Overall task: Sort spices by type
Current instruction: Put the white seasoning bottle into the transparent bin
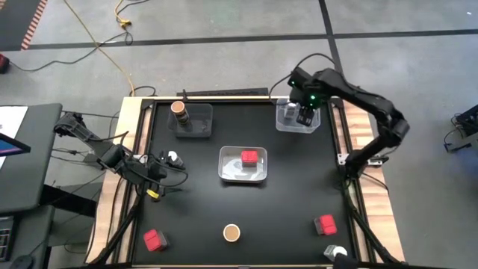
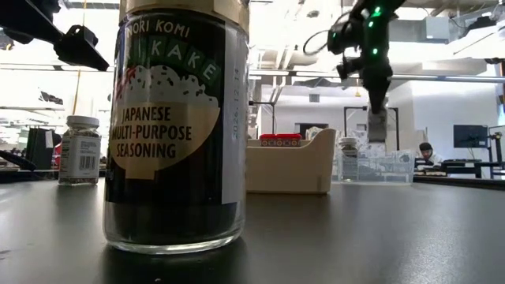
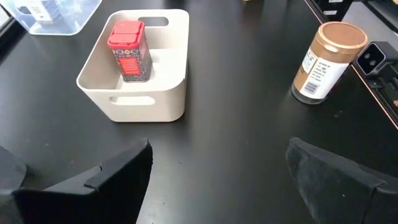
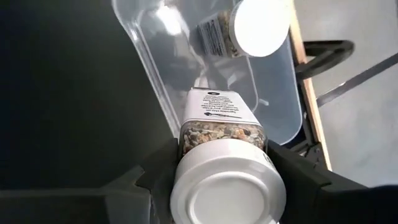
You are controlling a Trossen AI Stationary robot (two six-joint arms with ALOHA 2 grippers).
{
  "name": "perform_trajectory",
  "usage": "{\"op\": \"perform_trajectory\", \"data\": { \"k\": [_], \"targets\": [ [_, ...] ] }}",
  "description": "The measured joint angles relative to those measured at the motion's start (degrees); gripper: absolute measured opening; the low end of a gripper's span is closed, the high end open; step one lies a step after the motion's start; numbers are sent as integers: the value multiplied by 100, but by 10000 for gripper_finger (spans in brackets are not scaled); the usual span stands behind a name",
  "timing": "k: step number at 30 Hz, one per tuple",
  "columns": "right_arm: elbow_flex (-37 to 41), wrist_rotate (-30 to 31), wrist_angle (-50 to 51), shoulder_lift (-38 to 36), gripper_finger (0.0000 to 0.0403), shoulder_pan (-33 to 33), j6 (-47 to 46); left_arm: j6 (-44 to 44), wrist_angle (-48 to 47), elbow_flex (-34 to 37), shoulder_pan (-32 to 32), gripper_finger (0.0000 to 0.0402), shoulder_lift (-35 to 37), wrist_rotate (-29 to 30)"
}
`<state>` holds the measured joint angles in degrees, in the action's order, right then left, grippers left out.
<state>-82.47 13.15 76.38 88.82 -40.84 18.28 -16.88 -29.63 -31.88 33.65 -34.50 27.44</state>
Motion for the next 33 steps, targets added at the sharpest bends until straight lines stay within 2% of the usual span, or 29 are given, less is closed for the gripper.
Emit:
{"op": "perform_trajectory", "data": {
  "k": [8,18,28,33],
  "targets": [
    [1,-62,-138,664,223,-488,1039,48,0,0,0,355,2,4],
    [33,-1320,-692,704,223,-1277,2473,144,-2,-2,2,355,0,4],
    [387,-1310,-779,1010,223,-1290,2486,162,-5,-2,0,355,2,204],
    [465,-1022,-1002,1138,223,-1378,2265,210,31,-2,0,355,2,247]
  ]
}}
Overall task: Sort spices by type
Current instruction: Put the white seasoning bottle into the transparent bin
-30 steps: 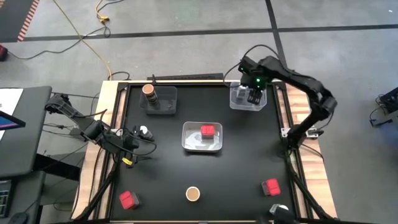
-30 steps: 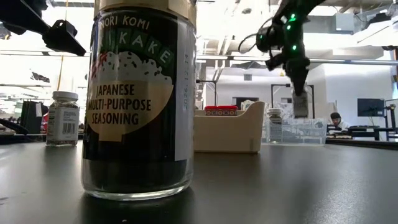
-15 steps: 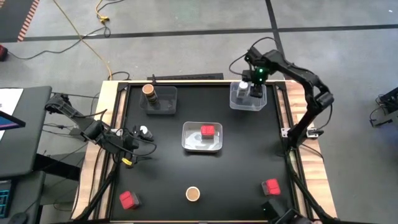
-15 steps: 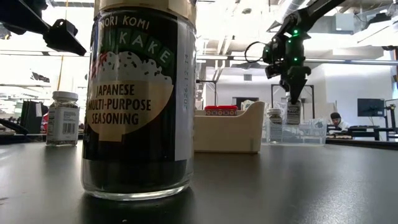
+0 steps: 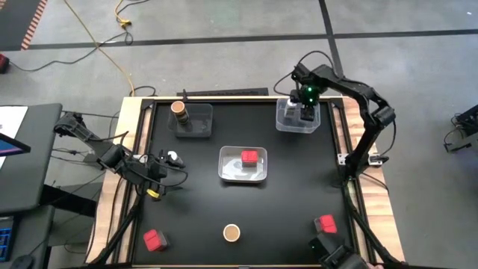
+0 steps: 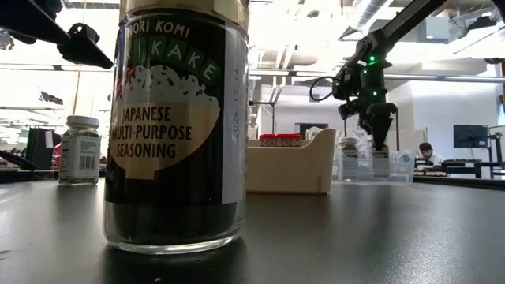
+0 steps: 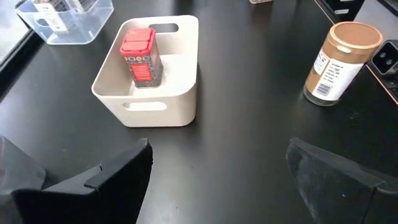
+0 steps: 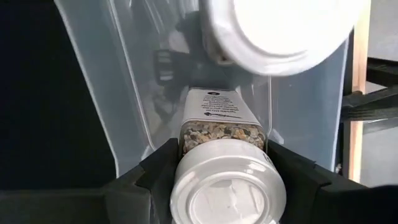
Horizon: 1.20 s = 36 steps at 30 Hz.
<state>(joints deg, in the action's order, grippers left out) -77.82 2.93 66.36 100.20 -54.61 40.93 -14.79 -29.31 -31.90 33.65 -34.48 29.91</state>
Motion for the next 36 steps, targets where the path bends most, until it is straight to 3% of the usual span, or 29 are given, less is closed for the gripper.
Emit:
{"op": "perform_trajectory", "data": {
  "k": [36],
  "targets": [
    [0,1,-659,35,243,-68,-495,4,34,-2,0,355,-2,101]
  ]
}}
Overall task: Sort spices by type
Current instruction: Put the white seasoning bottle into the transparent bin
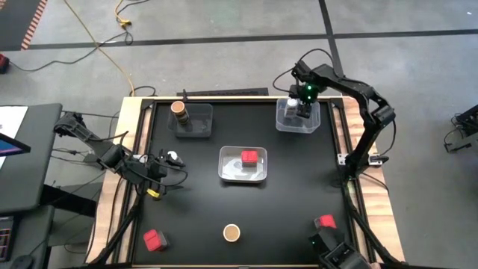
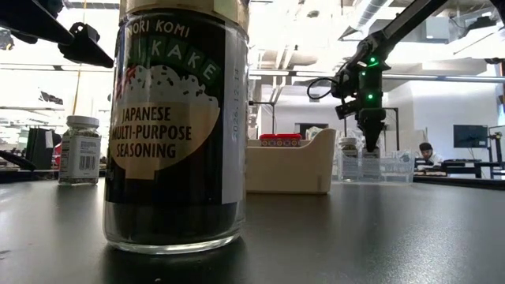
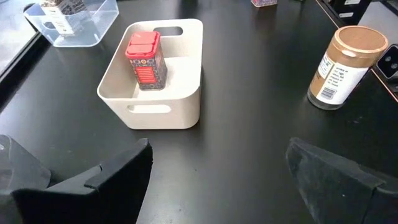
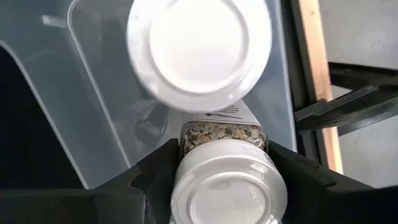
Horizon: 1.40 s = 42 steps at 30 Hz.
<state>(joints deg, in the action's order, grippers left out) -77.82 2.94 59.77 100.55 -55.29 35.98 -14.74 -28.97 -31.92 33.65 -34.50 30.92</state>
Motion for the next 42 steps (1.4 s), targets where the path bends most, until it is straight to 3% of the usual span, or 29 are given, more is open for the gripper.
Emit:
{"op": "perform_trajectory", "data": {
  "k": [27,42],
  "targets": [
    [0,29,151,0,246,0,92,7,-2,1,0,355,1,-2],
    [-13,210,124,-11,295,0,49,-2,-2,2,0,355,1,-4]
  ]
}}
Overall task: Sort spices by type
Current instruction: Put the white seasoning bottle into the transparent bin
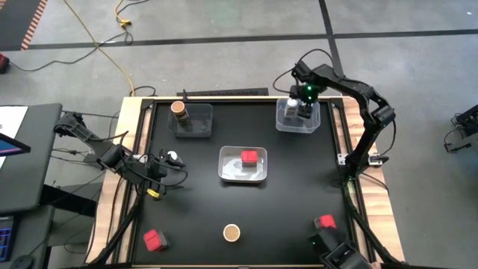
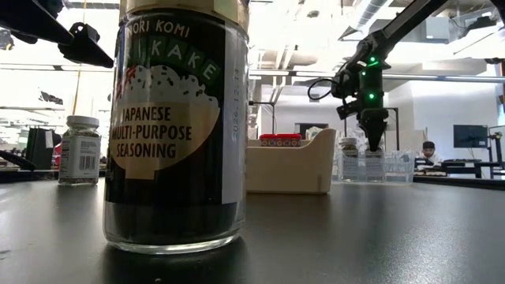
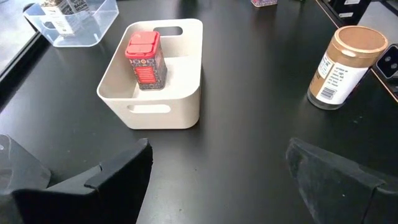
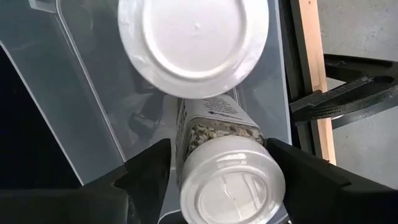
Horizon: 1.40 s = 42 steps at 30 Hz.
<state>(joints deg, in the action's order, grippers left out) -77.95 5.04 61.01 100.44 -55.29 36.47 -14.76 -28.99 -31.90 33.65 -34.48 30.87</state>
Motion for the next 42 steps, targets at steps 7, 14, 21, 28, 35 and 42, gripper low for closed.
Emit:
{"op": "perform_trajectory", "data": {
  "k": [7,14,21,28,35,42],
  "targets": [
    [-540,-1,360,-7,296,-4,-334,0,0,-2,0,355,-2,0],
    [-1275,-4,1131,-28,296,-7,-1345,0,2,-2,2,355,-2,0],
    [-1275,-42,1381,-450,296,-52,-2875,-8,2,-2,1,355,-2,-3],
    [-1274,-57,1546,-791,296,99,-4122,13,1,-2,1,355,-1,-7],
    [-1082,-58,1459,-856,296,698,-4692,15,0,0,0,355,0,-7],
    [554,-58,276,-1583,296,1176,-5459,9,1,0,2,355,-1,-7]
  ]
}}
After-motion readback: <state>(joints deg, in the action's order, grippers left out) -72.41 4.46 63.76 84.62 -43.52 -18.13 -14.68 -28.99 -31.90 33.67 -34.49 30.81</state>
